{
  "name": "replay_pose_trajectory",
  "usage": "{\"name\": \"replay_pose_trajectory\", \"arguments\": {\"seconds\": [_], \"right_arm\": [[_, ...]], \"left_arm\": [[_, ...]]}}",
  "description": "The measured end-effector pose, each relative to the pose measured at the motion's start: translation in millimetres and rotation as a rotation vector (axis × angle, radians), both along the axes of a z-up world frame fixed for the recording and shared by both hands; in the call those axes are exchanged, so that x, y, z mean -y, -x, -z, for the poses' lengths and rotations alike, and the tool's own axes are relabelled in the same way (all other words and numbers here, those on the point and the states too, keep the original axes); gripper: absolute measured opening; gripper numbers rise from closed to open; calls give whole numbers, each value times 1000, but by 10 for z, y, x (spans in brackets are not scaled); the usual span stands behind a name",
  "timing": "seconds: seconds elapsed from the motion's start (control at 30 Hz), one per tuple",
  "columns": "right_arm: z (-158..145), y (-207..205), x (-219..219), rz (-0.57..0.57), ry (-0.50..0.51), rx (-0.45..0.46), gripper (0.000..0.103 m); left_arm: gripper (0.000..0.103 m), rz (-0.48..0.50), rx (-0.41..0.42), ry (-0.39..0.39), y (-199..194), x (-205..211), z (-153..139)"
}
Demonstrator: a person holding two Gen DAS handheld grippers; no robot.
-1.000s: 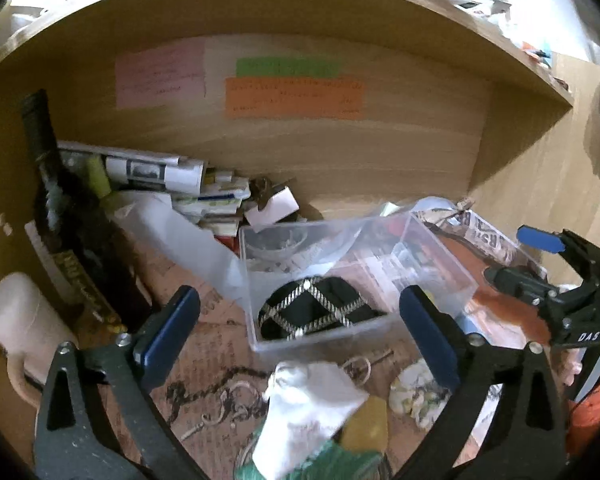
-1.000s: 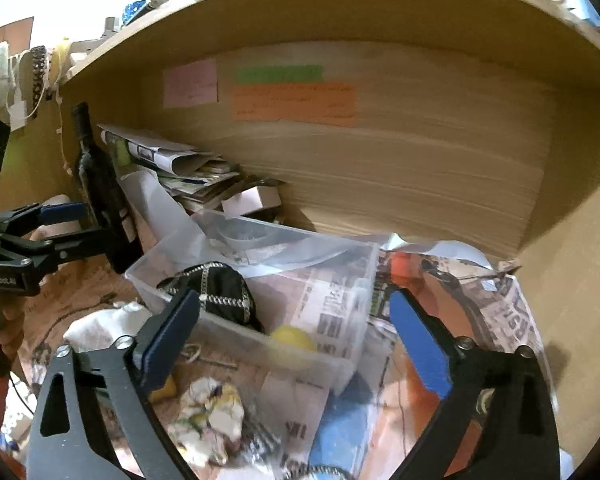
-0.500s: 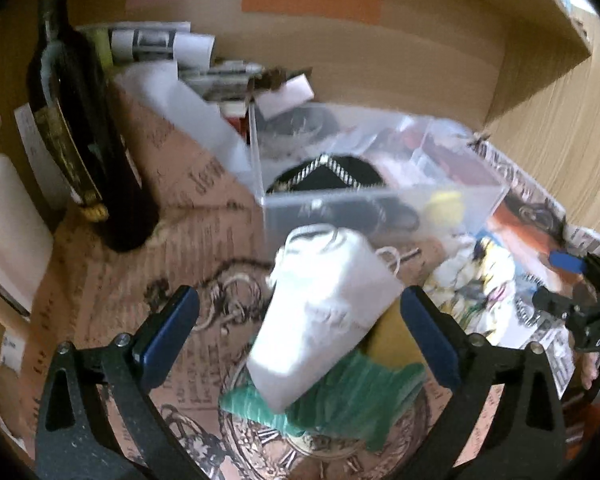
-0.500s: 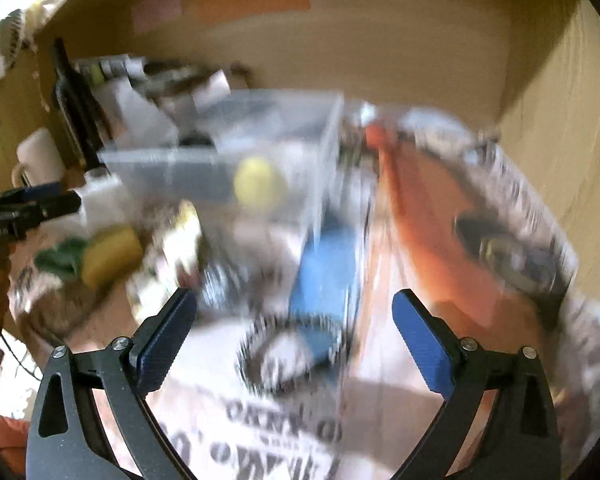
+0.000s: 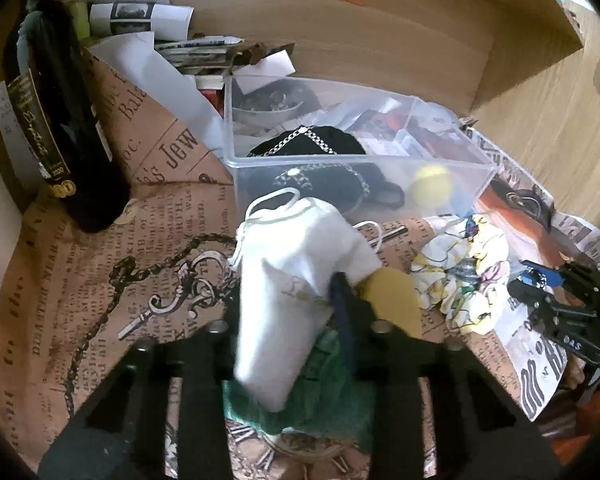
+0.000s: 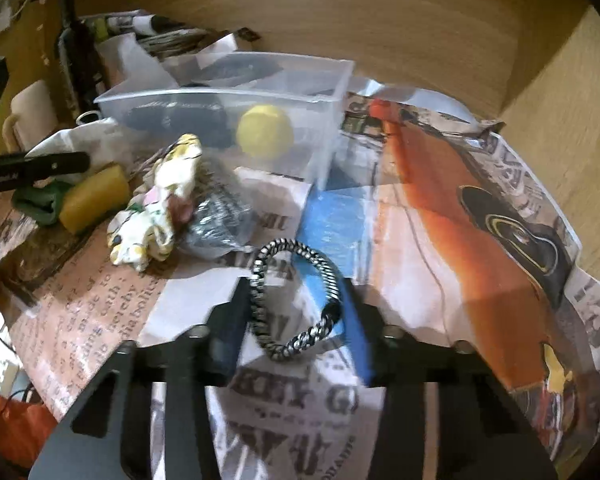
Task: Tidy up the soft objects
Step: 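Grasp the white drawstring bag with the left tool while the right tool grasps the braided bracelet, then lower both held items into the clear bin and open both tools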
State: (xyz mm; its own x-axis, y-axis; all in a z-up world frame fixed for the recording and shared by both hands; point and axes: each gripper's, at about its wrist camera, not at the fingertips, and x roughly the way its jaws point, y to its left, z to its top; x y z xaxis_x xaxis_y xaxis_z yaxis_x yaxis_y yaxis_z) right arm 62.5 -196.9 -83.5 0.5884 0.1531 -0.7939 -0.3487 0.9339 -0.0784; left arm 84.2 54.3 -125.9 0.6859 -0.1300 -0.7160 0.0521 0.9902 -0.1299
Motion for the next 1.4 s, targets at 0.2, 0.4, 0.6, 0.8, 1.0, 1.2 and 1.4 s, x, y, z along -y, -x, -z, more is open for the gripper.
{"name": "replay_pose_trajectory", "arguments": {"seconds": [0.2, 0.4, 0.6, 0.8, 1.0, 1.2, 1.4], "right_arm": [[-82, -55, 104, 31, -65, 7, 12], [-311, -64, 108, 39, -86, 75, 12], [-632, -106, 74, 22, -110, 176, 12], [-913, -212, -78, -12, -127, 284, 12], [-1121, -400, -259, -73, -160, 329, 12], [-1168, -646, -448, -124, -179, 324, 12], [-1092, -950, -553, -116, -182, 290, 12]], "left_arm": [[18, -6, 63, -38, 147, 51, -168], [18, -24, 137, -36, 267, 31, -437], [18, -36, 233, -30, 290, 2, -741], [18, -29, 313, -10, 158, -2, -1010], [18, -17, 340, 14, -89, 54, -1157], [18, -26, 321, -4, -371, 150, -1167], [18, -13, 254, 48, -716, 182, -1120]]}}
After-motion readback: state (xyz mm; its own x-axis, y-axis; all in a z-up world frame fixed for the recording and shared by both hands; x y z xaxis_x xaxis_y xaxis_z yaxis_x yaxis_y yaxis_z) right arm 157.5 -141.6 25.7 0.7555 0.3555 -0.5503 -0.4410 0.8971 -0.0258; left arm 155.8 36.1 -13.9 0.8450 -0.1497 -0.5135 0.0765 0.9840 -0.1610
